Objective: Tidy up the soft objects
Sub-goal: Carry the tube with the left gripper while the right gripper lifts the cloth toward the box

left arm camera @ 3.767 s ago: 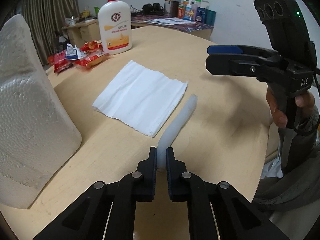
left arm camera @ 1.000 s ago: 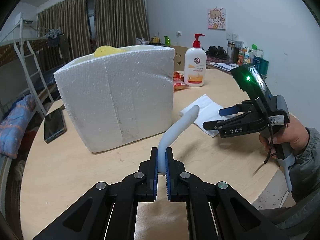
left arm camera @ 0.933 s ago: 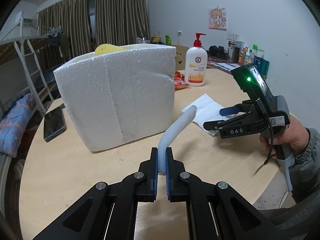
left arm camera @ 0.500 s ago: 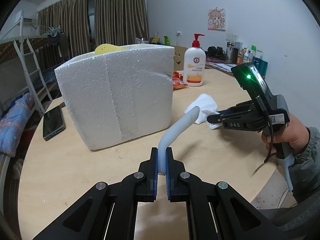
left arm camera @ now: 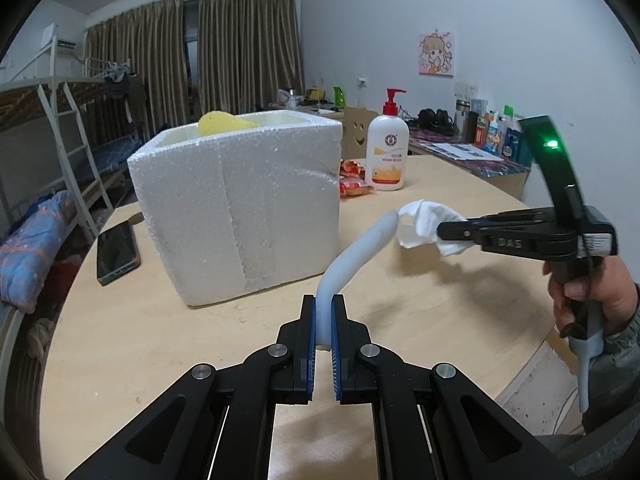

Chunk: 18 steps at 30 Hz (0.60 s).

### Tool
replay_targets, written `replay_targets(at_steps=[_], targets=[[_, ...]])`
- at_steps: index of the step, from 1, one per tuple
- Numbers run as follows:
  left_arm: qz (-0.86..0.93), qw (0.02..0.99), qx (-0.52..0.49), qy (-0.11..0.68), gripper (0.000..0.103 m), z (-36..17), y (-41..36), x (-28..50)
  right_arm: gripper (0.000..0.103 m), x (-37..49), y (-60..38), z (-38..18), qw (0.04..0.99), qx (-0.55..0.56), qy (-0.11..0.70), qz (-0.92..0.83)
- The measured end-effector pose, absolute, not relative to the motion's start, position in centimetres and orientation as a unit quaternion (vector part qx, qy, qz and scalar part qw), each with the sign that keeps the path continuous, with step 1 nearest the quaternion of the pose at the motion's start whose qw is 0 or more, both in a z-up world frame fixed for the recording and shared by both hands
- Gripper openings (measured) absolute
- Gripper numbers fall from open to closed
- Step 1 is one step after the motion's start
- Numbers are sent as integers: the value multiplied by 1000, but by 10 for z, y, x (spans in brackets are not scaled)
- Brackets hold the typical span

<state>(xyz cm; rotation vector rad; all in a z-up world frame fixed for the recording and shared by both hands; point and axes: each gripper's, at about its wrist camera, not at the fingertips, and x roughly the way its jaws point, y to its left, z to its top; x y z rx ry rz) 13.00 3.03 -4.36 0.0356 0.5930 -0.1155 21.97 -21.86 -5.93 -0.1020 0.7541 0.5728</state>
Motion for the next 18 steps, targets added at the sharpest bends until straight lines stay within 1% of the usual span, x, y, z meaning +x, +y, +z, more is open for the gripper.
replay_targets(at_steps=[9,18], targets=[[-24,964,6,266,7,-27,28,109,9,184,-228,-32,901,-28,317,295],[33,976,-20,216,7,-6,35,85,9,153,-223,-19,910,-23,274,310]])
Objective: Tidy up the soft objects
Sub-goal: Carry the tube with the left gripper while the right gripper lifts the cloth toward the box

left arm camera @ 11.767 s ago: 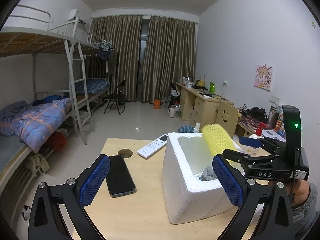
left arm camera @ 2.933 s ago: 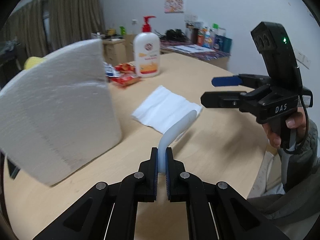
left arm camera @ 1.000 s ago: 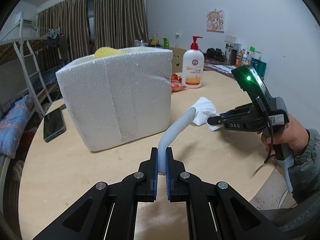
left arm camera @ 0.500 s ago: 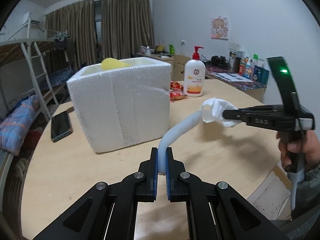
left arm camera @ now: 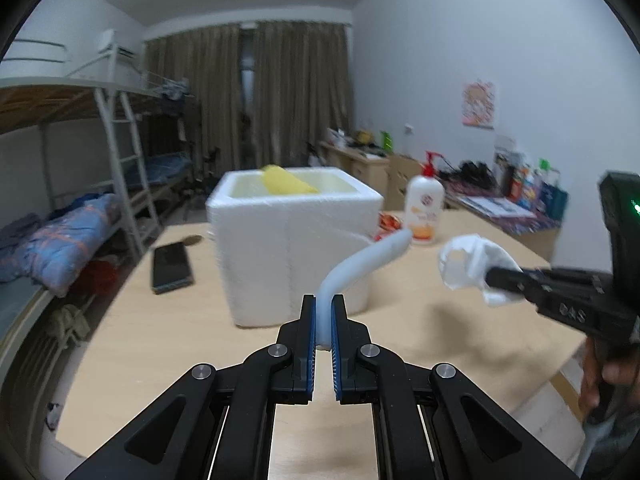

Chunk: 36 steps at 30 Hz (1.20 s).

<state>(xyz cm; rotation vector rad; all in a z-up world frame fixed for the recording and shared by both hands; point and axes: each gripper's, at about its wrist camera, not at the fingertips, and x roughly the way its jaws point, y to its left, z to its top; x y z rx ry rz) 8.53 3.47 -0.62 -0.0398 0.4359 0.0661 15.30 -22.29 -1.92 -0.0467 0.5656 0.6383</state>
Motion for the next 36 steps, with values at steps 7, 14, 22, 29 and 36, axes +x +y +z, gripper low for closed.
replay_targets(at_steps=[7,14,22,29,36], targets=[[87,978,-37,185,7,3,40,74,9,139,-214,-8,911,-2,244,331],[105,978,-46,172,7,6,39,69,9,128,-201,-4,911,-18,224,345],[126,977,-46,168,7,8,44,70,9,128,-198,-2,912,-10,223,344],[128,977,-42,164,7,14,49,73,9,127,-192,3,912,-19,218,346],[134,980,-37,145,7,30,51,76,9,131,-185,17,912,-25,205,353]])
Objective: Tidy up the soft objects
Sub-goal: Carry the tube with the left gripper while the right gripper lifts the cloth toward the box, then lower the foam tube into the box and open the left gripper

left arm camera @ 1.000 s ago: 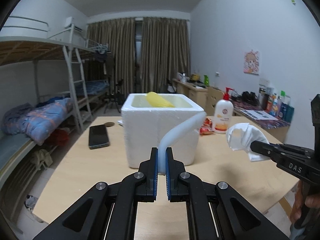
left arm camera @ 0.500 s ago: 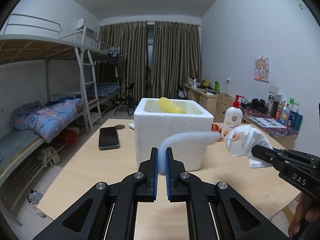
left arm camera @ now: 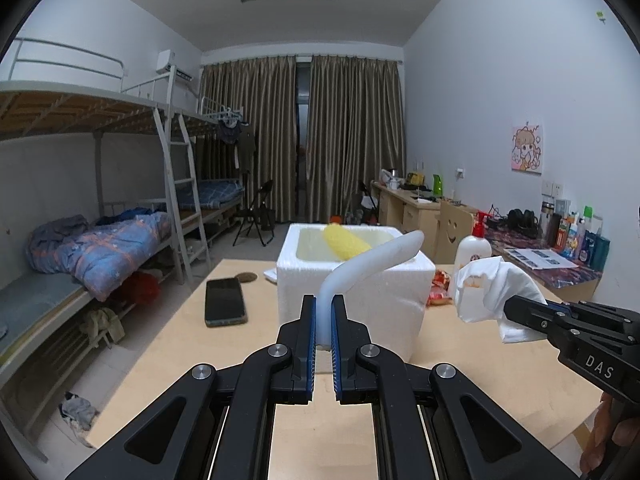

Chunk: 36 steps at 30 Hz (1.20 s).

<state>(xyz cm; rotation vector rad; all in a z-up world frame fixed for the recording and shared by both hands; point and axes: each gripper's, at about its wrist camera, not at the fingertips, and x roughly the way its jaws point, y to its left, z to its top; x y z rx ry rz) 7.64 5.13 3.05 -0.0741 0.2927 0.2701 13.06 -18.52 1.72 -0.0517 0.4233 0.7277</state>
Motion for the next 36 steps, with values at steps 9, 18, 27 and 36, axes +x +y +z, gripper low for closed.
replay_targets(at_steps=[9,18,27,36], targets=[[139,980,-34,140,7,46,57,92,9,143,-173,39,913,-34,191,360],[129,980,-38,146,7,68,69,114,9,159,-161,57,912,-39,181,366],[126,979,-38,153,7,72,79,139,9,177,-151,57,909,-42,190,368],[113,979,-41,165,7,71,90,166,9,187,-142,65,909,-49,189,368]])
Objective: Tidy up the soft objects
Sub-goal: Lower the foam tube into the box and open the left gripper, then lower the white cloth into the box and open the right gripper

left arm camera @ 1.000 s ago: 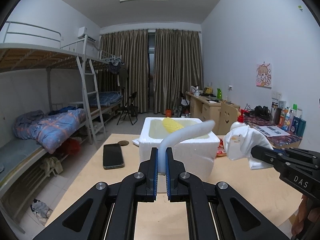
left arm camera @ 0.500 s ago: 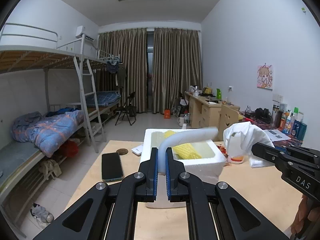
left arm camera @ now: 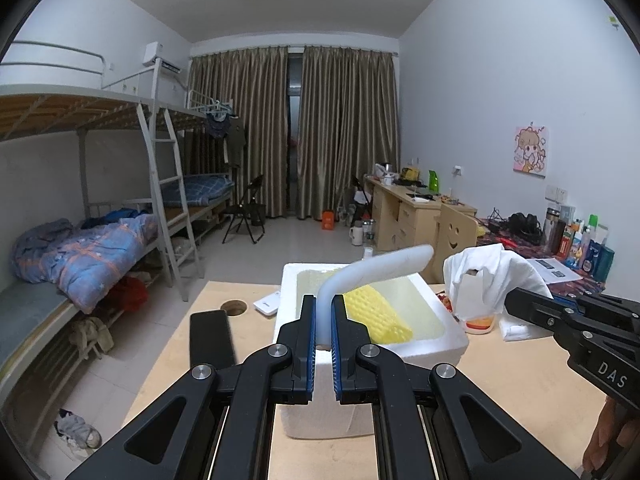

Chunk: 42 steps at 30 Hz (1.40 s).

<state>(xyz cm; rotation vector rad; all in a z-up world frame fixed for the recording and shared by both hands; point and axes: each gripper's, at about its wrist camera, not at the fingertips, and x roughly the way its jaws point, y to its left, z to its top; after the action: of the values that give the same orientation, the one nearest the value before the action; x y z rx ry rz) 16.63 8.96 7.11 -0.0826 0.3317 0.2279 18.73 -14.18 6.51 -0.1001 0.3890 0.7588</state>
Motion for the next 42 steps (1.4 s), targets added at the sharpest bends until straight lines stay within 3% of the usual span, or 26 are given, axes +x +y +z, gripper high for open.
replay_targets(at_steps=[28,34,36,37,38,39,40,41,42], targets=[[94,970,-47,221,7,44,114,260,9,222,-115,59,909,-55,212,354],[89,967,-47,233,12,41,112,269,9,225,-115,59,909,-54,213,353],[93,966,-49,237,18,39,113,271,9,227,-116,58,910,-53,213,352],[94,966,-49,237,29,39,113,271,9,227,-117,58,910,-53,212,352],[95,965,-47,239,49,39,113,272,9,227,-117,58,911,-52,212,351],[98,965,-46,239,62,39,113,271,9,227,-118,57,911,-51,212,350],[99,966,-45,236,83,40,112,270,9,227,-120,57,912,-50,211,349],[104,967,-45,227,95,41,112,267,9,227,-120,57,912,-49,210,348],[108,969,-43,220,98,43,111,266,9,226,-121,57,913,-49,210,347]])
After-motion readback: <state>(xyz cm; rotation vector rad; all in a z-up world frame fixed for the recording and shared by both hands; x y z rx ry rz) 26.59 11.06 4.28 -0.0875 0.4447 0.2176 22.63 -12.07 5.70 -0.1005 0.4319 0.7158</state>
